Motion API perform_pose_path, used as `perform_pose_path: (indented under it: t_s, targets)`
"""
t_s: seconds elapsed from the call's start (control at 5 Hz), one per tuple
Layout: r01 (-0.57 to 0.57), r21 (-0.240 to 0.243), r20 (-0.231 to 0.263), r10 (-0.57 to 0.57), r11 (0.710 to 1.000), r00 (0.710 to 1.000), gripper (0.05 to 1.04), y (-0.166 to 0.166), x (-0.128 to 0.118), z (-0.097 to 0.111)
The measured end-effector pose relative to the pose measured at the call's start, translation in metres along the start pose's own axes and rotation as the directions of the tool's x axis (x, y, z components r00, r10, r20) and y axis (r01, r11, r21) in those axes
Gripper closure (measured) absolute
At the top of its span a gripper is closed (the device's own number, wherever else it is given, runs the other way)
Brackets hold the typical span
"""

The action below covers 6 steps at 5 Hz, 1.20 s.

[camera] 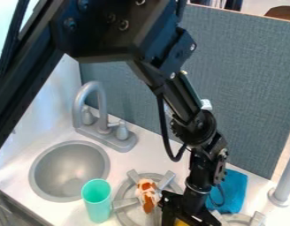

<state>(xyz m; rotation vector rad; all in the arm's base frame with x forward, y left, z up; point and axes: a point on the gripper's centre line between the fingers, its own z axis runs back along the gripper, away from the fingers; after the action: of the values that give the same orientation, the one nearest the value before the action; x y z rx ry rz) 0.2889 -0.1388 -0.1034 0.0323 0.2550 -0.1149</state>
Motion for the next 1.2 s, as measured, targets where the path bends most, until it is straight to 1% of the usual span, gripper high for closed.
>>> perform_pose_path:
  t_s: [0.2,0.4,0.6,0.8,1.0,1.2]
  targets:
    - [-0.024,-0.005,0.038,0.025,1.000,0.999,0.093,0.002,-0.005,0.001]
    - [-0.039,-0.044,0.159,0.045,0.998,0.986,0.089,0.004,-0.015,0.034]
    - [-0.049,-0.061,0.218,0.061,0.997,0.974,0.087,0.010,-0.036,0.060]
    - [-0.045,-0.078,0.261,0.064,0.996,0.963,0.087,0.016,-0.056,0.075]
    - [-0.054,-0.012,0.221,0.056,0.998,0.974,0.087,0.032,-0.075,0.082]
    - [-0.116,0.019,0.236,0.108,0.993,0.966,0.087,0.071,-0.083,0.092]
